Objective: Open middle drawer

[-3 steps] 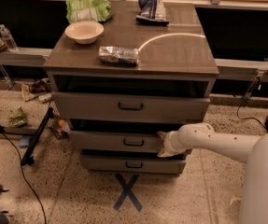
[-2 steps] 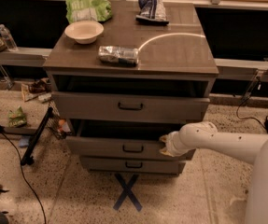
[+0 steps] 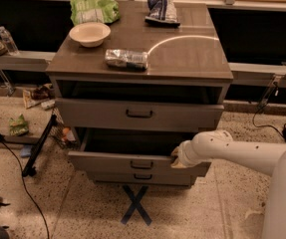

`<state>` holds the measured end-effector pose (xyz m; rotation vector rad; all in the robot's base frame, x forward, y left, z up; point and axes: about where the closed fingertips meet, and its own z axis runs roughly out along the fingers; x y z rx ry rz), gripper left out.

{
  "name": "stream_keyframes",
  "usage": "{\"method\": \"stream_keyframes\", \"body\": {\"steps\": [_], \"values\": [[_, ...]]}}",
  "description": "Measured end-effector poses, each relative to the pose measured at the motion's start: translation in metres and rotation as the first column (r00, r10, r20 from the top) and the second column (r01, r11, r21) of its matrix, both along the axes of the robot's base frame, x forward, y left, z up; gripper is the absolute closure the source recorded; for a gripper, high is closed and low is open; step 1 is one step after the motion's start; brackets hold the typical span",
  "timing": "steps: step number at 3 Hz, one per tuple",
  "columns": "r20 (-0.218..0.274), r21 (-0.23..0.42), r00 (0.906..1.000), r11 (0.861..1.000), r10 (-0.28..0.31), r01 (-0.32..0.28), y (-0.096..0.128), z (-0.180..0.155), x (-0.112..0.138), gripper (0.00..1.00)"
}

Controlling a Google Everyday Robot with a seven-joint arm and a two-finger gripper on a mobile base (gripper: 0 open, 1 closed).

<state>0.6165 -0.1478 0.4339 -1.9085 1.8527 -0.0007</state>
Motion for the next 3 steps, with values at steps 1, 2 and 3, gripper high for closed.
{"method": "stream_keyframes", "body": {"steps": [1, 2, 3], "values": [[-0.049, -0.011, 0.9988, 1.000, 0.002, -0.002, 0.003, 0.012, -0.012, 0.77], [-0.049, -0.011, 0.9988, 1.000, 0.002, -0.002, 0.003, 0.012, -0.012, 0.54], [-0.116, -0.014, 0.9931, 1.000, 0.021, -0.022, 0.009, 0.023, -0.026, 0.31]]}}
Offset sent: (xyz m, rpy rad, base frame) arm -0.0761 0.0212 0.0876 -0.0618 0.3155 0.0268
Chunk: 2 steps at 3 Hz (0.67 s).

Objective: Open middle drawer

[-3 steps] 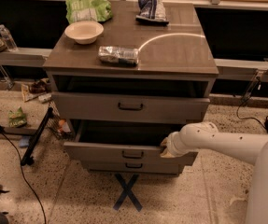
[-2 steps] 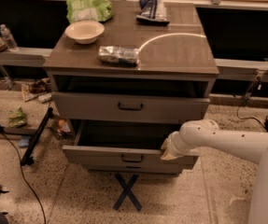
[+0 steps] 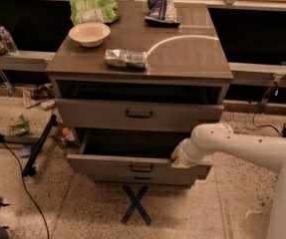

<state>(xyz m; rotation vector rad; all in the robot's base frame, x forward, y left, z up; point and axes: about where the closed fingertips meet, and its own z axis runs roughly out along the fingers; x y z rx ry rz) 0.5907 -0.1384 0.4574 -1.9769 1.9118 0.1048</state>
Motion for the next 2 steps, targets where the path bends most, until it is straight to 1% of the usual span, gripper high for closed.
{"method": "stream_keyframes", "body": {"steps": [1, 2], "values": [[-0.147, -0.010, 0.9880, 0.999, 0.049, -0.051, 0.0122, 0.0181, -0.0227, 0.01], [-0.215, -0.011, 0.9732, 0.996, 0.082, -0.087, 0.0190, 0.0236, -0.0307, 0.00]]}}
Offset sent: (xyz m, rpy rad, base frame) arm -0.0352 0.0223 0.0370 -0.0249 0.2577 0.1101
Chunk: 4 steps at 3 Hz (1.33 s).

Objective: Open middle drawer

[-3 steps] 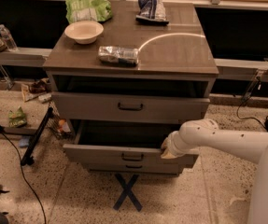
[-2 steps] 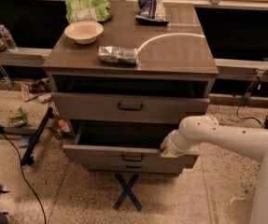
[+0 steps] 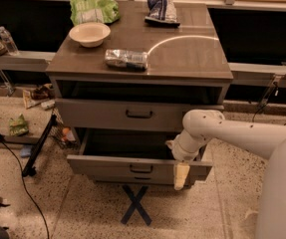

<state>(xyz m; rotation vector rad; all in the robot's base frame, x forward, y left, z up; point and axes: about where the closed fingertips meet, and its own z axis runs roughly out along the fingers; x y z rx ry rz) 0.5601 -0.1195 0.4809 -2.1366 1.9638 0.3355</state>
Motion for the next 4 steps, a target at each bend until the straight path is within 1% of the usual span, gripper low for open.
{"method": "stream_keyframes", "body": {"steps": [1, 2, 3, 4], "values": [[-0.033, -0.004, 0.9994, 1.000, 0.012, -0.012, 0.003, -0.003, -0.003, 0.00], [-0.056, -0.023, 0.9984, 1.000, -0.007, 0.005, 0.004, -0.018, -0.007, 0.00], [-0.070, -0.037, 0.9970, 0.999, -0.033, 0.030, 0.005, -0.029, -0.010, 0.18], [-0.068, -0.051, 0.9964, 0.998, -0.050, 0.046, 0.004, -0.030, -0.012, 0.49]]}}
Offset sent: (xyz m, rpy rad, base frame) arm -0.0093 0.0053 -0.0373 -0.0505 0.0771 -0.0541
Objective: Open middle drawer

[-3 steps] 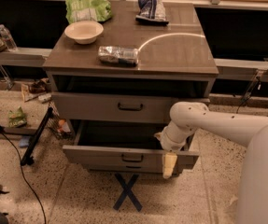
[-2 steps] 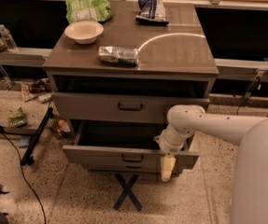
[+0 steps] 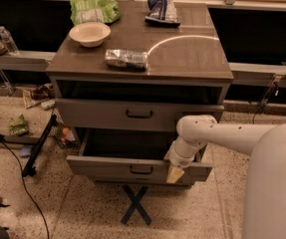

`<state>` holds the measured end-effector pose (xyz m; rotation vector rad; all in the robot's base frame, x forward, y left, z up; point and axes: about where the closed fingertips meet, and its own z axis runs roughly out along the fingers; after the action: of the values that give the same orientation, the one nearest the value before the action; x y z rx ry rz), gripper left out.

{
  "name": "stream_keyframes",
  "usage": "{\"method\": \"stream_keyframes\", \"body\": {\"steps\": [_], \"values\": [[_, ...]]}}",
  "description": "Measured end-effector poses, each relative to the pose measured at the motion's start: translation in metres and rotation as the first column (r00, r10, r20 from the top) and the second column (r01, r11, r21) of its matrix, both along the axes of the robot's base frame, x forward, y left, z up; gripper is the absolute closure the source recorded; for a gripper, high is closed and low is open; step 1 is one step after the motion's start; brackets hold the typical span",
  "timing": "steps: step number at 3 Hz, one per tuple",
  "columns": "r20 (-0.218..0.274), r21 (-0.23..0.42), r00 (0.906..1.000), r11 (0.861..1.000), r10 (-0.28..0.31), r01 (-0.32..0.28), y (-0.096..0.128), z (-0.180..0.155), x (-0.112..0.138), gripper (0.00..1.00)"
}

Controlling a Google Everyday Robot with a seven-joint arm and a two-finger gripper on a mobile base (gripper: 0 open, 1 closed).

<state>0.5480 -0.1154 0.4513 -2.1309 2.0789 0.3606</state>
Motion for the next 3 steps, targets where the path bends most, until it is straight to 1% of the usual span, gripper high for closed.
{"method": "stream_keyframes", "body": {"steps": [1, 2, 3], "values": [[0.003, -0.006, 1.0000, 1.000, -0.006, 0.006, -0.0008, 0.0026, -0.0009, 0.72], [-0.003, -0.006, 1.0000, 1.000, 0.000, 0.000, -0.0001, 0.0070, -0.0040, 1.00], [-0.012, -0.002, 0.9999, 1.000, 0.001, -0.002, 0.0009, 0.0094, -0.0063, 0.84]]}}
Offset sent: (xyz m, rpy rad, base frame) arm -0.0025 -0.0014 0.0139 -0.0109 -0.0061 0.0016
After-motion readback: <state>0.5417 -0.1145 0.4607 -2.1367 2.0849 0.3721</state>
